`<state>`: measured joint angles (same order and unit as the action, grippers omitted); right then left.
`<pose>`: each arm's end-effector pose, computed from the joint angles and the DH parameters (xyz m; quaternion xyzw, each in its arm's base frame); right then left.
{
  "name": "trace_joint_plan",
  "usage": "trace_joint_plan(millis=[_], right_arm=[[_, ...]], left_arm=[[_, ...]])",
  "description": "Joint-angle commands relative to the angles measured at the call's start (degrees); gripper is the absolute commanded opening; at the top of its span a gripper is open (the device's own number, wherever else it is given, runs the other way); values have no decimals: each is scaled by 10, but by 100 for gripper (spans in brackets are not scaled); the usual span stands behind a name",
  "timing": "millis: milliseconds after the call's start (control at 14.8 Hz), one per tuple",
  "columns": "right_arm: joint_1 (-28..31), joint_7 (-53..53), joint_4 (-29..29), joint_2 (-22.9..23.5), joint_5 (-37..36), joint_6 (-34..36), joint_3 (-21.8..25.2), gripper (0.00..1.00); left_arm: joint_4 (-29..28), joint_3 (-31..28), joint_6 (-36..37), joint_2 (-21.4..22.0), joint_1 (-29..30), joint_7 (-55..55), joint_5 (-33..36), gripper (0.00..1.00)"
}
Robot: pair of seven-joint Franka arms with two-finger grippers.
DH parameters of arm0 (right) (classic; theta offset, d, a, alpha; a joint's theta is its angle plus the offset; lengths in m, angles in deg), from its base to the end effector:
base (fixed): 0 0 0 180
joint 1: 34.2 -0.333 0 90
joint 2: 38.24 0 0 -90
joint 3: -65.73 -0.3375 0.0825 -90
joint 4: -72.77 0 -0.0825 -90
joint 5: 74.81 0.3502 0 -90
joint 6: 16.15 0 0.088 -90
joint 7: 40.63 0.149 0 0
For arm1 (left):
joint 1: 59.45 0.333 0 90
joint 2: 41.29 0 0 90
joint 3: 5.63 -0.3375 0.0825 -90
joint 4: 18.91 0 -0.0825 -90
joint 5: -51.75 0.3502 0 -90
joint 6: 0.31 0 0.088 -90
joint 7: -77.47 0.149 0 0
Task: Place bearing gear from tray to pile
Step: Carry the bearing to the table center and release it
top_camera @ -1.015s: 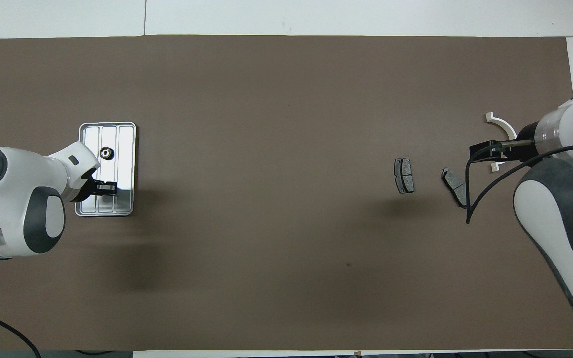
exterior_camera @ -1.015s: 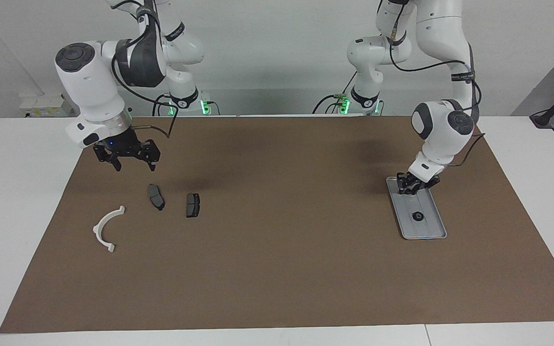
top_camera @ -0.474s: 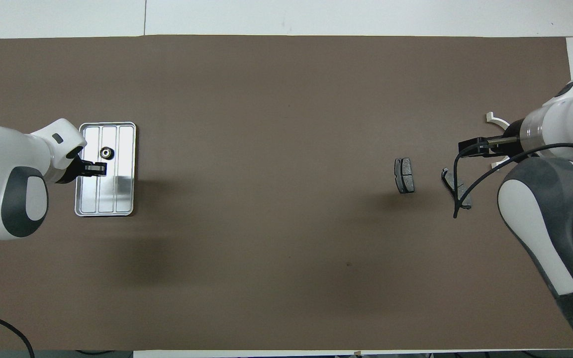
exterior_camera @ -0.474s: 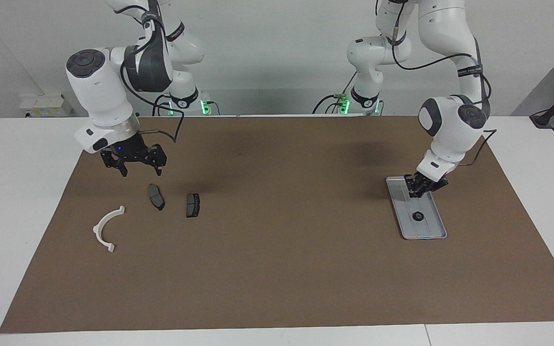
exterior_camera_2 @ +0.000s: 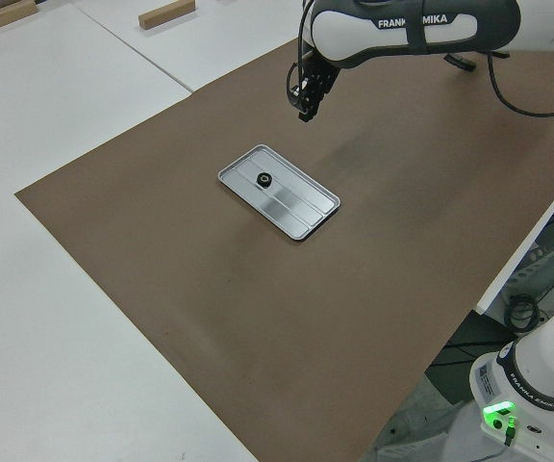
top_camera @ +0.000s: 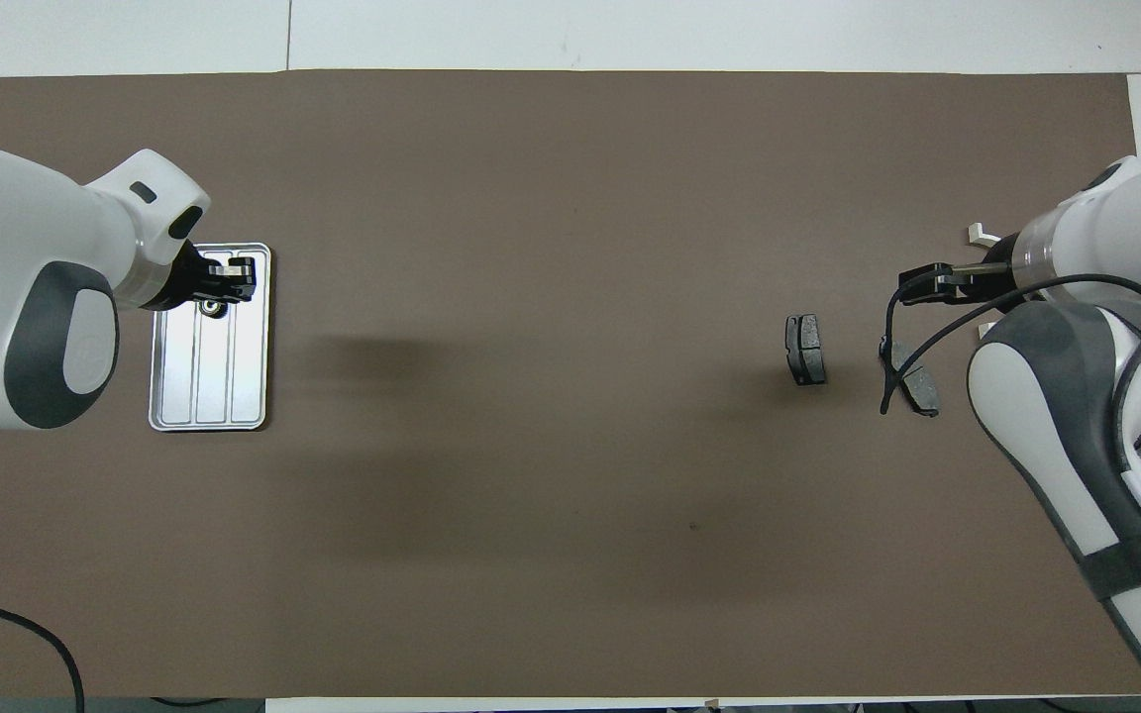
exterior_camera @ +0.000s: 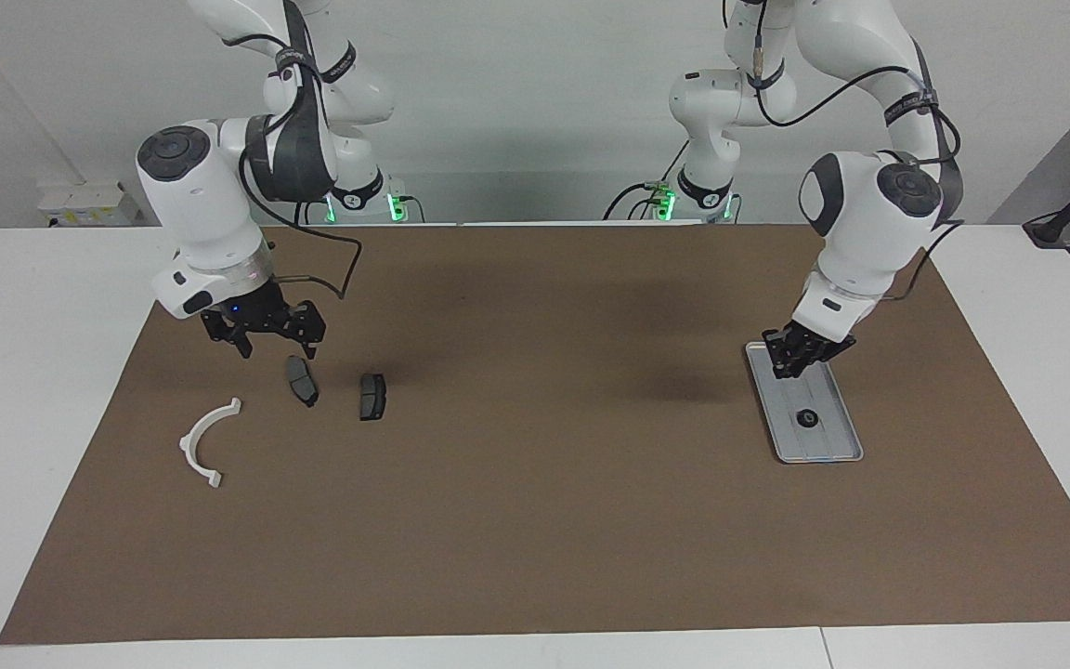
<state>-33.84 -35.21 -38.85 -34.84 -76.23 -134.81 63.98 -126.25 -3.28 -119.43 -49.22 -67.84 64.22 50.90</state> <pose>0.5518 0.0110 0.4486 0.9990 -0.0296 0.0323 0.0082 0.5678 -0.1082 0.4383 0.9991 0.0256 0.0309 0.0162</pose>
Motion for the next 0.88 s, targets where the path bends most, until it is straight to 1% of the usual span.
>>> trace_joint_plan(millis=[0, 135, 203, 271, 338, 406, 474, 677, 744, 812], right_arm=[[3, 8, -6, 1, 13, -14, -2, 100], [3, 9, -6, 2, 13, -17, -2, 100], [3, 10, -6, 5, 13, -23, -2, 100], [3, 9, -5, 6, 13, -30, -1, 100], [4, 9, -5, 6, 13, -30, -1, 100], [4, 10, -5, 6, 13, -30, -2, 100], [5, 9, -5, 6, 13, -30, -1, 100], [6, 9, -5, 6, 13, -31, -1, 100], [6, 10, -5, 6, 13, -31, -1, 100], [6, 10, -5, 6, 13, -31, -2, 99]], left_arm=[[37, -9, 21, -24, -66, -124, 20, 0], [34, -8, 0, -25, -115, -207, 22, 0], [34, -9, -25, -41, -143, -252, 22, 0], [40, -9, -46, -67, -172, -291, 24, 0], [60, -9, -58, -103, -201, -330, 30, 0], [103, -9, -60, -143, -215, -369, 48, 0], [127, -9, -65, -167, -220, -395, 67, 0], [125, -8, -81, -179, -234, -411, 73, 0], [115, -7, -91, -179, -238, -426, 73, 0], [100, -8, -103, -176, -256, -438, 73, 0]])
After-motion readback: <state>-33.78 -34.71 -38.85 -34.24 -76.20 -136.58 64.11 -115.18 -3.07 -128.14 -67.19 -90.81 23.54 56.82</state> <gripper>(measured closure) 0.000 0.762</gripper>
